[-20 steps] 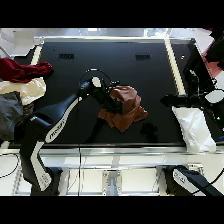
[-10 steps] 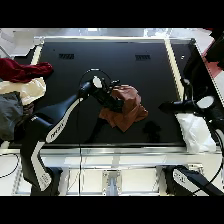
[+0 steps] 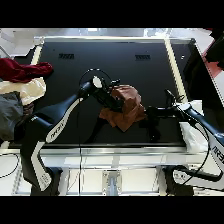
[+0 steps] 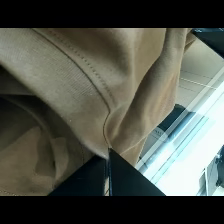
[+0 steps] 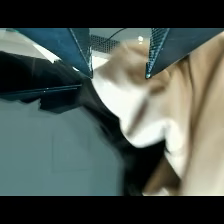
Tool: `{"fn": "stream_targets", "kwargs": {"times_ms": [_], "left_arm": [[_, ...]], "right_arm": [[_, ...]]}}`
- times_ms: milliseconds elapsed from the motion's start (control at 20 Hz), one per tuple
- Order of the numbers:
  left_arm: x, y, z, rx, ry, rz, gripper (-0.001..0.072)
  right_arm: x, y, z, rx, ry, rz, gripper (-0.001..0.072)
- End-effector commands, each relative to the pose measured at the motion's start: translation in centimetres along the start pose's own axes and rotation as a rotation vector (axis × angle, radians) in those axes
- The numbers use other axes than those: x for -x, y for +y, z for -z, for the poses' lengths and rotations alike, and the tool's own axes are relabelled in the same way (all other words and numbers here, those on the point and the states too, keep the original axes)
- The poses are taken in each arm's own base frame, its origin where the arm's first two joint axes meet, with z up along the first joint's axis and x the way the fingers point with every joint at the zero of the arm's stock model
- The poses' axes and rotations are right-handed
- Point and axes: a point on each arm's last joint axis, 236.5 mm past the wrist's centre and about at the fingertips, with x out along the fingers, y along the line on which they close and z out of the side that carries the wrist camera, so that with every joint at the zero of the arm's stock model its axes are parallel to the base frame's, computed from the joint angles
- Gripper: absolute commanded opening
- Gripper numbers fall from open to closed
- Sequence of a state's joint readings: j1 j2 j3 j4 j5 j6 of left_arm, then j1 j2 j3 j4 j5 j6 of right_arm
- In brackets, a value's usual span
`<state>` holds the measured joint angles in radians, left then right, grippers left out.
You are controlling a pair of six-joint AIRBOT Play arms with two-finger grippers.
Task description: Fold the shirts.
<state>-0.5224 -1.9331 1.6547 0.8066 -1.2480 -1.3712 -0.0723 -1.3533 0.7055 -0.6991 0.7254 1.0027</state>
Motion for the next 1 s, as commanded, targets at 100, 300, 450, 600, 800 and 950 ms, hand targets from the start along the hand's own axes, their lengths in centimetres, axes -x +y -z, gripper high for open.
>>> {"fn": "stream_targets", "kwargs": {"times_ms": [100, 300, 450, 600, 800, 950], "left_arm": [[0.0, 0.0, 0.1, 0.001, 0.005, 0.001, 0.0008], [1.0, 0.1, -0.3, 0.003, -0.017, 0.000, 0.0007], [7.1, 0.2, -2.4, 0.002, -0.143, -0.006, 0.0007], [18.5, 0.8, -4.2, 0.008, -0.373, -0.039, 0.0007], [32.6, -2.3, -2.2, -0.026, -0.667, -0.102, 0.0006], [39.6, -8.5, 1.4, -0.152, -0.851, -0.152, 0.0006]], "right_arm": [[-1.9, 1.2, -1.0, 0.025, 0.012, -0.027, 0.0304], [-1.6, 1.4, 0.2, 0.056, 0.064, -0.035, 0.0011], [1.6, 1.8, -1.0, 0.133, 0.031, -0.021, 0.0009], [8.7, 2.3, -3.4, 0.223, -0.034, 0.041, 0.0009], [22.4, 9.5, -8.6, 0.413, -0.328, 0.079, 0.0009], [34.9, 18.7, -10.6, 0.573, -0.624, 0.067, 0.0009]]}}
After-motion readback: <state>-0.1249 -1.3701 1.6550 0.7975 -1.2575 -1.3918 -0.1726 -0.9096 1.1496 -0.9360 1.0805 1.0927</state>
